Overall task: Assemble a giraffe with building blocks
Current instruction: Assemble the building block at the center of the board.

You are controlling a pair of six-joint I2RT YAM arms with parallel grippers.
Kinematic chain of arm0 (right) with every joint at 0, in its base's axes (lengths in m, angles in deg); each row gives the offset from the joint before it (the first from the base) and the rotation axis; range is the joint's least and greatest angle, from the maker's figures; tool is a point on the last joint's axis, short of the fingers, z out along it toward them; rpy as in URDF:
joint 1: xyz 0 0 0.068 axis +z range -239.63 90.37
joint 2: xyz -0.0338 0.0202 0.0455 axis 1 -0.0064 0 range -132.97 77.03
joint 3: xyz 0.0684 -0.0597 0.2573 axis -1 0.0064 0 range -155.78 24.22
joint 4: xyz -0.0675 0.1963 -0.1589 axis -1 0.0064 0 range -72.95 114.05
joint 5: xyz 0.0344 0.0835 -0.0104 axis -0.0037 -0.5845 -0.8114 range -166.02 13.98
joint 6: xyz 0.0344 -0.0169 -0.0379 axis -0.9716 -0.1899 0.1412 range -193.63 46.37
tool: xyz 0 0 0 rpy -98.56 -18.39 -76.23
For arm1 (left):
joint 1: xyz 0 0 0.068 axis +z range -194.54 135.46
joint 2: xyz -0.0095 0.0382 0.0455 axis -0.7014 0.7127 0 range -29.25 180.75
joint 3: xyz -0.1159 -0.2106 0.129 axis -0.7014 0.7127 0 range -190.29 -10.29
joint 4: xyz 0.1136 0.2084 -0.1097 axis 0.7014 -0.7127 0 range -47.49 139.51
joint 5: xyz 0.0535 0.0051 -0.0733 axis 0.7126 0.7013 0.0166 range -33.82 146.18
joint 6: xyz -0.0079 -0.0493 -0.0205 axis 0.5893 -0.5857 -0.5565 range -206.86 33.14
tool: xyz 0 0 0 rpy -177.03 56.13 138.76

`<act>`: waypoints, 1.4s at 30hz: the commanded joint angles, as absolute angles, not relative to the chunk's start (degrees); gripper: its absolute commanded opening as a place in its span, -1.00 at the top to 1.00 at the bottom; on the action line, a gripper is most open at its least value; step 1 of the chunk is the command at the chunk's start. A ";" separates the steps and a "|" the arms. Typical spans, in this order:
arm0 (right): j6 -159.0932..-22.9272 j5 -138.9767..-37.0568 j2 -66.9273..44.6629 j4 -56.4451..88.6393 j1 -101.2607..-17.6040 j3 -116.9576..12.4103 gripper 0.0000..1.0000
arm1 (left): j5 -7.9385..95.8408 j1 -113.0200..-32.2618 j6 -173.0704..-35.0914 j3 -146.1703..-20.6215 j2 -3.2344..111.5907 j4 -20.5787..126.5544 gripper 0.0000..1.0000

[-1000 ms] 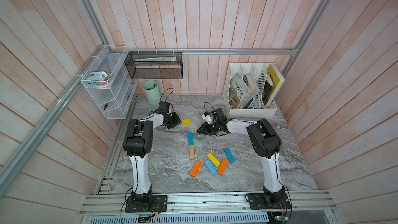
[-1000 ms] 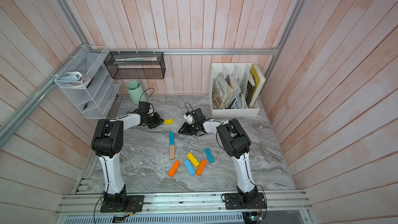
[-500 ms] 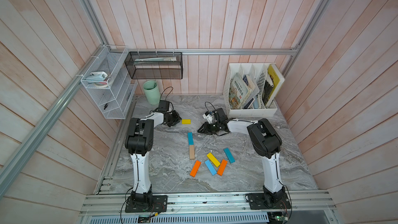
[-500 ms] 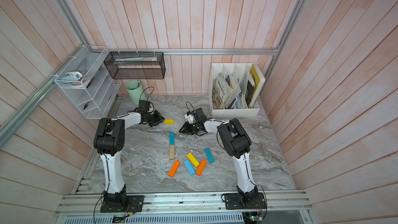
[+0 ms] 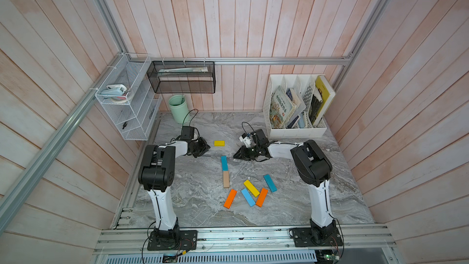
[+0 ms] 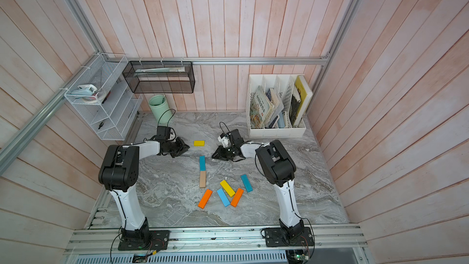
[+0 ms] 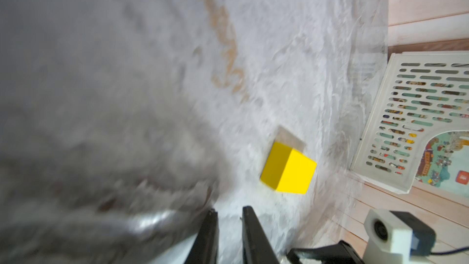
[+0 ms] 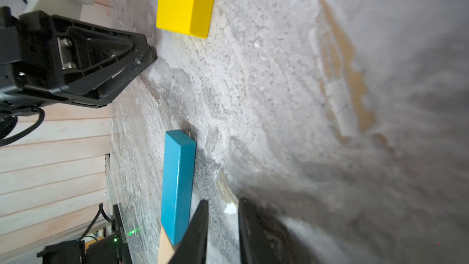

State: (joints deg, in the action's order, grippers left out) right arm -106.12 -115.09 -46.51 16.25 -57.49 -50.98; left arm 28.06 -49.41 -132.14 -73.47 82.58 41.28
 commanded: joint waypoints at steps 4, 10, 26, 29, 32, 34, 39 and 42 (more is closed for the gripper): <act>-107.21 -115.36 -46.11 14.90 -54.98 -48.43 0.78 | 25.16 -52.61 -132.94 -62.20 76.26 41.63 1.00; -108.18 -115.23 -47.39 15.13 -52.85 -50.18 0.73 | 25.31 -57.16 -134.38 -58.31 74.43 43.01 1.00; -109.04 -115.59 -49.44 14.24 -52.43 -51.01 0.51 | 22.86 -59.35 -138.97 -55.24 75.43 49.09 0.58; -109.05 -115.57 -49.61 14.23 -52.42 -51.43 0.53 | 23.21 -59.37 -138.67 -55.48 75.19 48.33 0.53; -109.07 -115.52 -49.94 14.33 -52.44 -51.98 0.54 | 23.24 -59.31 -138.35 -55.73 75.24 47.82 0.54; -109.22 -115.55 -50.05 14.33 -52.41 -52.28 0.55 | 22.97 -59.37 -138.52 -55.64 75.16 48.28 0.56; -109.37 -115.77 -50.54 14.33 -52.45 -52.66 0.58 | 22.43 -59.36 -139.74 -56.13 75.17 49.51 0.62; -109.40 -115.66 -50.37 14.18 -52.29 -52.52 0.58 | 22.69 -59.32 -139.95 -56.86 74.81 49.33 0.65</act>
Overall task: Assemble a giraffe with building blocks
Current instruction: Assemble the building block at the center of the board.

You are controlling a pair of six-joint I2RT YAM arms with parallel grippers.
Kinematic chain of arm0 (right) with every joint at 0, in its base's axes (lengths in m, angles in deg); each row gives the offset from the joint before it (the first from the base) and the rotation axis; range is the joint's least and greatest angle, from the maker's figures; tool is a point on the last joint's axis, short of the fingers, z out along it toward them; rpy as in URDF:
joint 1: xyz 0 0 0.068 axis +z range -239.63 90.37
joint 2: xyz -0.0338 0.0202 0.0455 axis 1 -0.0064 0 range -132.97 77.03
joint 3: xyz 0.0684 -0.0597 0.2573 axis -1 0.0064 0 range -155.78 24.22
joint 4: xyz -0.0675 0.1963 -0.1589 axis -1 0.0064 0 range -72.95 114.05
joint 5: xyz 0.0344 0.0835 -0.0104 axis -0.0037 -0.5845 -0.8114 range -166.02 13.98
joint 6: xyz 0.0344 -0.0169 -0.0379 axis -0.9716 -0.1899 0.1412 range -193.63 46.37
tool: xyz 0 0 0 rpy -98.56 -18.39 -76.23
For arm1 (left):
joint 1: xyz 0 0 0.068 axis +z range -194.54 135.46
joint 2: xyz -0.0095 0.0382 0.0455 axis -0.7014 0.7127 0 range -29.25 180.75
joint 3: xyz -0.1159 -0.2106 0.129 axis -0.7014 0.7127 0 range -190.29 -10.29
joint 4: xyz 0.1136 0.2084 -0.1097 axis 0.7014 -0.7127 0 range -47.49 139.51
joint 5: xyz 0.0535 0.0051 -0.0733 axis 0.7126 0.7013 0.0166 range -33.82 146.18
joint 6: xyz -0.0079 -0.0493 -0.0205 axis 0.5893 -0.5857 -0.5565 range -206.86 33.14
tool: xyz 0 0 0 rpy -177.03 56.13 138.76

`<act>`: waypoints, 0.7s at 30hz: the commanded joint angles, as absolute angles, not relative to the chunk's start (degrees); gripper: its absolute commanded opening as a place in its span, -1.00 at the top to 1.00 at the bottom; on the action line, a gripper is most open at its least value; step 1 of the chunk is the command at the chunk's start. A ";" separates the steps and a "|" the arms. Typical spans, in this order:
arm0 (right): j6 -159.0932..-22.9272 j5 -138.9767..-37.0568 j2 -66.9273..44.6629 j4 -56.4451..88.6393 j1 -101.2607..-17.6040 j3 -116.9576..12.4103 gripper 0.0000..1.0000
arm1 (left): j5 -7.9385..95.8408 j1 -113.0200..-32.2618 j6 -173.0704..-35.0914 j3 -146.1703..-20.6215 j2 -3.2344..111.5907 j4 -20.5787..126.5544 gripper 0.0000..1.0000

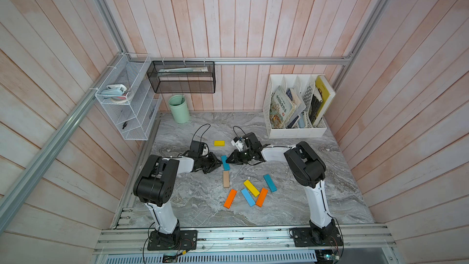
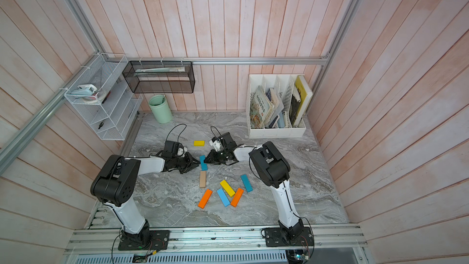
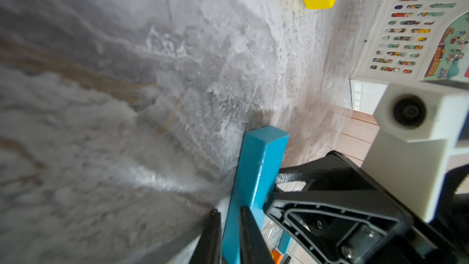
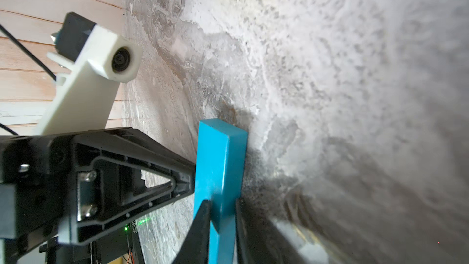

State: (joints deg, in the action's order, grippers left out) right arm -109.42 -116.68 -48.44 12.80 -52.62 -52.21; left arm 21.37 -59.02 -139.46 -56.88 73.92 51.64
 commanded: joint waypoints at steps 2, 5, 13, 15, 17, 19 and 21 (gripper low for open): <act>-109.62 -115.84 -50.41 14.07 -52.35 -52.71 0.58 | 22.72 -59.32 -139.95 -57.40 75.07 49.04 0.66; -109.75 -115.66 -50.44 14.12 -52.35 -52.82 0.59 | 22.77 -59.32 -140.49 -57.64 74.52 49.19 0.67; -109.84 -115.86 -50.60 14.02 -52.27 -53.04 0.58 | 22.14 -59.38 -141.14 -57.27 73.12 51.45 0.56; -109.92 -115.96 -50.76 13.98 -52.11 -53.35 0.58 | 21.82 -59.39 -141.35 -57.56 74.00 52.13 0.56; -110.06 -116.22 -50.87 13.98 -51.97 -53.52 0.59 | 21.73 -59.37 -141.35 -57.80 74.84 52.45 0.56; -110.27 -116.35 -50.89 13.88 -51.87 -53.92 0.58 | 21.78 -59.35 -141.41 -57.93 75.20 52.82 0.56; -110.28 -116.62 -51.13 14.05 -51.75 -54.29 0.58 | 21.73 -59.31 -141.85 -57.85 74.96 53.50 0.58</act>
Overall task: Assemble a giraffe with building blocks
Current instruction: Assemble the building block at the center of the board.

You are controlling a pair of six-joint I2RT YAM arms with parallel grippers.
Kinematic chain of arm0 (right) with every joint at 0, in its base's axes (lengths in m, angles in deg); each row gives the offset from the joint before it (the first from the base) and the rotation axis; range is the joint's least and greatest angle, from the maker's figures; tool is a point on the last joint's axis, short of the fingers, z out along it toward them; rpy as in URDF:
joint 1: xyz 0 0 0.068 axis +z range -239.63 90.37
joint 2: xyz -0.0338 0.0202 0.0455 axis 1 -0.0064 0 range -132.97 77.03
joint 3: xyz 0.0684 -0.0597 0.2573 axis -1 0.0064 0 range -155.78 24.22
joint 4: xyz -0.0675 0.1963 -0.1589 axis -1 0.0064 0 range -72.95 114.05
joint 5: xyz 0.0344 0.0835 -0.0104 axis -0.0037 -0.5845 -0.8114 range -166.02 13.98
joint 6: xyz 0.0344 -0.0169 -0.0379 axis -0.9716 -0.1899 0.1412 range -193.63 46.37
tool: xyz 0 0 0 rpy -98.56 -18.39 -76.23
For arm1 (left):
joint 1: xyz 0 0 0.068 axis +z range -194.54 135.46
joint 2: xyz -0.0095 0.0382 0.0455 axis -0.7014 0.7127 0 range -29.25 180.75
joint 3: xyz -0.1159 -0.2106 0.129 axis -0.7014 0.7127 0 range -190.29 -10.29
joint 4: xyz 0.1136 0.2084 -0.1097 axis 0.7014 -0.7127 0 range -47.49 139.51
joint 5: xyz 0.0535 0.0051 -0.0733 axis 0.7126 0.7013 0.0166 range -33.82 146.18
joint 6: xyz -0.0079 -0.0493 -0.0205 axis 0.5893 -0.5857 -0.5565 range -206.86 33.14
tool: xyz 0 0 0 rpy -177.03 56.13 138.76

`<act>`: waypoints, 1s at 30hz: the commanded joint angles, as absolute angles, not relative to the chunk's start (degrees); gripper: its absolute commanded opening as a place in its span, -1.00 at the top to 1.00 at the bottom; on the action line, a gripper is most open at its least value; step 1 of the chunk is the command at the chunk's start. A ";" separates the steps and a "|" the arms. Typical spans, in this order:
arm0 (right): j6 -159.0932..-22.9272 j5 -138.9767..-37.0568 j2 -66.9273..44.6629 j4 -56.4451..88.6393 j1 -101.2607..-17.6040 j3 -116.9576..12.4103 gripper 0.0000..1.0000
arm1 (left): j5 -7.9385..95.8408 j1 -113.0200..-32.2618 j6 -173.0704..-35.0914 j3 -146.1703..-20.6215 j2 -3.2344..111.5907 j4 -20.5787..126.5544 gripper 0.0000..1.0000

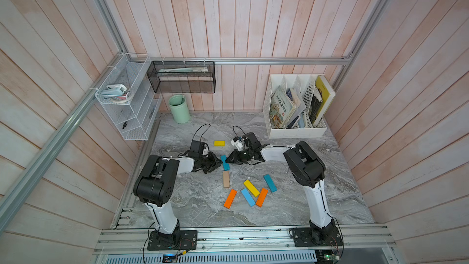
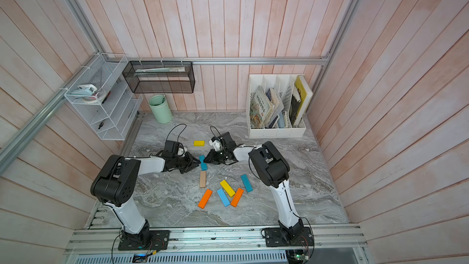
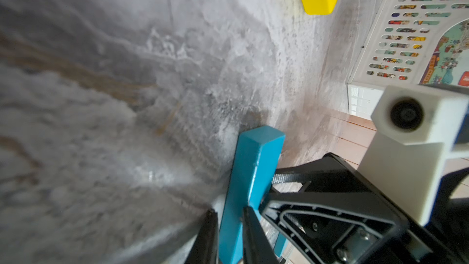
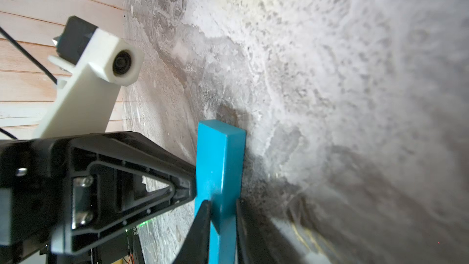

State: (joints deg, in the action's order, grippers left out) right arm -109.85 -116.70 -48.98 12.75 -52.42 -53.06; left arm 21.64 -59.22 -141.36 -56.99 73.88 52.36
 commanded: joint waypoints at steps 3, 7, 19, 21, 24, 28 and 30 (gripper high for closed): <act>-110.50 -117.08 -51.46 13.98 -51.63 -54.45 0.58 | 22.42 -59.31 -141.94 -57.90 73.80 53.74 0.60; -111.19 -117.39 -51.31 13.08 -51.42 -53.89 0.58 | 22.52 -59.21 -140.76 -59.64 74.54 51.98 0.71; -112.65 -117.87 -53.40 11.88 -51.84 -56.65 0.58 | 22.87 -58.37 -138.44 -66.07 78.39 48.74 0.84; -112.71 -118.03 -54.04 11.88 -51.98 -57.44 0.58 | 22.78 -58.12 -138.23 -66.41 78.83 48.45 0.84; -112.65 -118.07 -54.93 12.38 -52.19 -58.69 0.58 | 22.44 -57.82 -138.02 -66.45 79.46 48.51 0.84; -112.17 -117.65 -55.09 13.37 -52.66 -59.70 0.59 | 22.43 -57.70 -137.53 -66.16 79.74 48.22 0.84; -111.56 -116.98 -54.87 14.11 -52.76 -59.81 0.58 | 22.77 -57.56 -136.93 -66.01 79.73 47.67 0.84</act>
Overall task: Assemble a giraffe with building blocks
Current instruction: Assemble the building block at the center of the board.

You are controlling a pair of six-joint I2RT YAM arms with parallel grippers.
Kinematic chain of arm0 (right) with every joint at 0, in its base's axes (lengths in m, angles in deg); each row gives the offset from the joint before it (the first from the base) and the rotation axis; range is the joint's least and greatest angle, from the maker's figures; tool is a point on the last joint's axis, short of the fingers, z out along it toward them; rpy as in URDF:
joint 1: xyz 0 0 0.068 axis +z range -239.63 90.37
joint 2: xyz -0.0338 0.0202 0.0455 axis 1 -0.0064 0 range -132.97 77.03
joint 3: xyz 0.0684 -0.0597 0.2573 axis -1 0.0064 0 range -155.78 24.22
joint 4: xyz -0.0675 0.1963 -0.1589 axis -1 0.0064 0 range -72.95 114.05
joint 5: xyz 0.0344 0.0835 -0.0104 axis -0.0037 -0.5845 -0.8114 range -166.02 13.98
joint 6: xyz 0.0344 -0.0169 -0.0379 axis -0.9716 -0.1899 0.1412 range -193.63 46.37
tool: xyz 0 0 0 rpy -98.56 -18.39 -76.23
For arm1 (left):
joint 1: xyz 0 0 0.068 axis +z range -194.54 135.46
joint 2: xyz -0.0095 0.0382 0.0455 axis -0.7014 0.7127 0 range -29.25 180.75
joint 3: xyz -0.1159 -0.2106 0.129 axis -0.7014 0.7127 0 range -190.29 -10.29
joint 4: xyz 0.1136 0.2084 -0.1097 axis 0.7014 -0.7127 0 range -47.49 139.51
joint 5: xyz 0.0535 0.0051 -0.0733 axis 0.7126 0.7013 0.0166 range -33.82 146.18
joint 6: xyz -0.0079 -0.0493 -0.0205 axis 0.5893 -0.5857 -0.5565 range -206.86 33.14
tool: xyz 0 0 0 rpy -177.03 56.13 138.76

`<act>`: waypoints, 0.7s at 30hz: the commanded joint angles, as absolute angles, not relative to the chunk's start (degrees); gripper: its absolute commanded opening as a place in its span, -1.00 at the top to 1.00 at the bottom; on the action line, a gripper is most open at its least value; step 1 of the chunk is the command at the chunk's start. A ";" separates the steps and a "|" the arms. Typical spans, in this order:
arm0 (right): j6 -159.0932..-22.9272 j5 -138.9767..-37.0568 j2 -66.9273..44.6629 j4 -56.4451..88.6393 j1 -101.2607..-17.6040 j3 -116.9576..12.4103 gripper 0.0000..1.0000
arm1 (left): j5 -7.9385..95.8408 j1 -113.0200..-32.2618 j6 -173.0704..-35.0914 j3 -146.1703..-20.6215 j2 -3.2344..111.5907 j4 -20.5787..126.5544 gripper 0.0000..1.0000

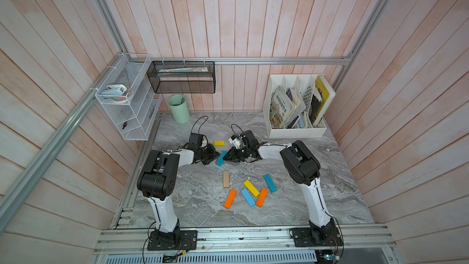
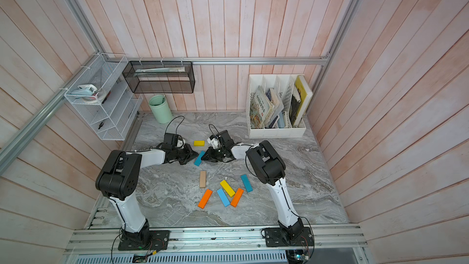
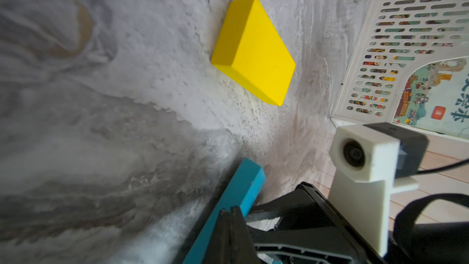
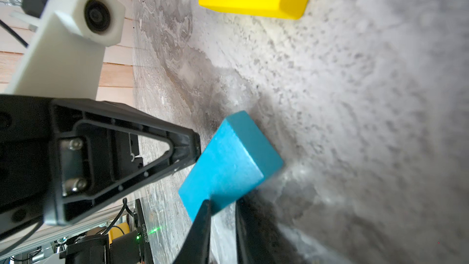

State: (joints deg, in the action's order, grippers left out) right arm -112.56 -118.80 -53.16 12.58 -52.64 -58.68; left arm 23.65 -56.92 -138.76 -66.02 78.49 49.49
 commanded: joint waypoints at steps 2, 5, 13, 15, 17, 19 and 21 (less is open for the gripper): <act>-111.16 -116.37 -54.46 14.50 -52.88 -59.56 0.59 | 22.78 -57.37 -136.53 -65.54 79.82 47.56 0.84; -111.15 -116.29 -54.12 14.24 -52.90 -58.98 0.58 | 22.67 -57.28 -136.26 -65.01 79.99 47.75 0.85; -111.23 -116.37 -54.36 13.91 -53.47 -59.01 0.58 | 22.95 -57.28 -134.70 -66.61 80.73 45.40 0.71; -111.20 -116.38 -54.48 14.14 -53.60 -59.35 0.58 | 23.45 -57.24 -133.53 -67.71 81.45 43.46 0.65; -110.84 -116.44 -54.67 14.83 -53.71 -60.05 0.59 | 23.83 -57.20 -132.35 -68.64 82.08 41.92 0.63; -110.54 -116.45 -54.88 15.33 -53.76 -60.55 0.58 | 23.92 -57.23 -131.34 -69.28 82.46 40.72 0.62; -110.37 -116.48 -55.03 15.62 -53.72 -60.85 0.58 | 24.33 -57.28 -130.15 -69.64 82.49 39.55 0.62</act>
State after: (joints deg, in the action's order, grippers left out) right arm -111.71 -118.08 -53.31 13.65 -53.41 -59.62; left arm 23.17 -56.99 -133.34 -69.05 80.57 44.45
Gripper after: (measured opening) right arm 0.208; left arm 0.190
